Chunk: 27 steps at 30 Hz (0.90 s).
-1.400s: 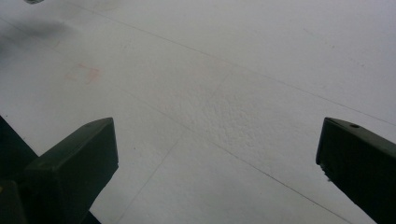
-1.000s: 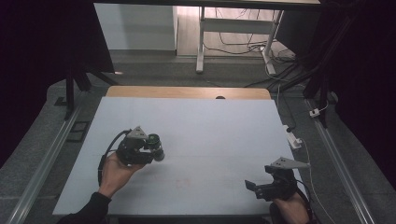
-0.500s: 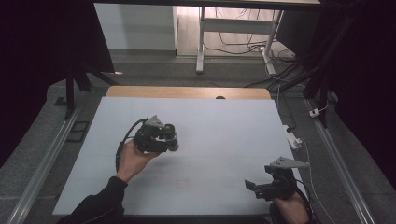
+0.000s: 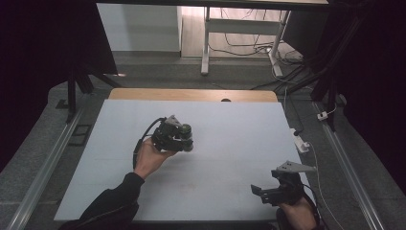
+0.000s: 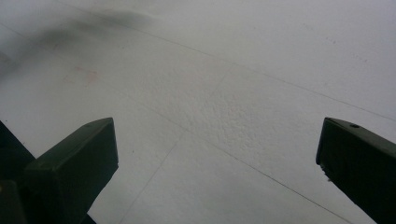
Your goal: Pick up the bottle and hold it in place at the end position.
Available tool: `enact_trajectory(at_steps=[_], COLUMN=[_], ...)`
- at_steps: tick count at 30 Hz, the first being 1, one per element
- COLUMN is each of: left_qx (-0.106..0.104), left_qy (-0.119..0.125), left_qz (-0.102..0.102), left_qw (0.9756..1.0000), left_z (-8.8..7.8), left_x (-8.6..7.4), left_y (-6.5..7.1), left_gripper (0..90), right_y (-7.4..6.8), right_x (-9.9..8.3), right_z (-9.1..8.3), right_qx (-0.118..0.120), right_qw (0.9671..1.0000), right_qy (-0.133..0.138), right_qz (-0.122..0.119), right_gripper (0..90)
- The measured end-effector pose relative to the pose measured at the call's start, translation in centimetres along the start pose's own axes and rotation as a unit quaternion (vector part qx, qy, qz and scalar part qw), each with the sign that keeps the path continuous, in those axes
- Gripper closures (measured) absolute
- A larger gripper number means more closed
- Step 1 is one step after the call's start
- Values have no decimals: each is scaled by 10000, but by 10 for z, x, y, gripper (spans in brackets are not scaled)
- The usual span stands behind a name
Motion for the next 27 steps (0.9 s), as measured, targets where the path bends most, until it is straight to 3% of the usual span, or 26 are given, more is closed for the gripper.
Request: enact_trajectory(at_steps=[18, 27], left_qx=[174, 170], left_qy=[-57, -161], left_qz=[-145, 76], left_qw=[9997, 9997], left_z=[33, 46], left_x=[-6, -9], left_y=[-5, 5], left_gripper=[537, 537], right_y=[-1, -2], right_x=[0, -1], right_z=[1, 1], right_qx=[-38, -46], right_qw=[10000, 9999], right_qy=[-49, -60], right_qz=[-64, -83], right_gripper=[0, 0])
Point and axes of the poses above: each handheld gripper's, and its own axes: z roughly forward along the jaws, x roughly out of its top, y roughly to its right, the point moved 3 cm from there along z, roughly forward along the jaws, and after that the axes turned 9 degrees about x, right-handed, at the moved point
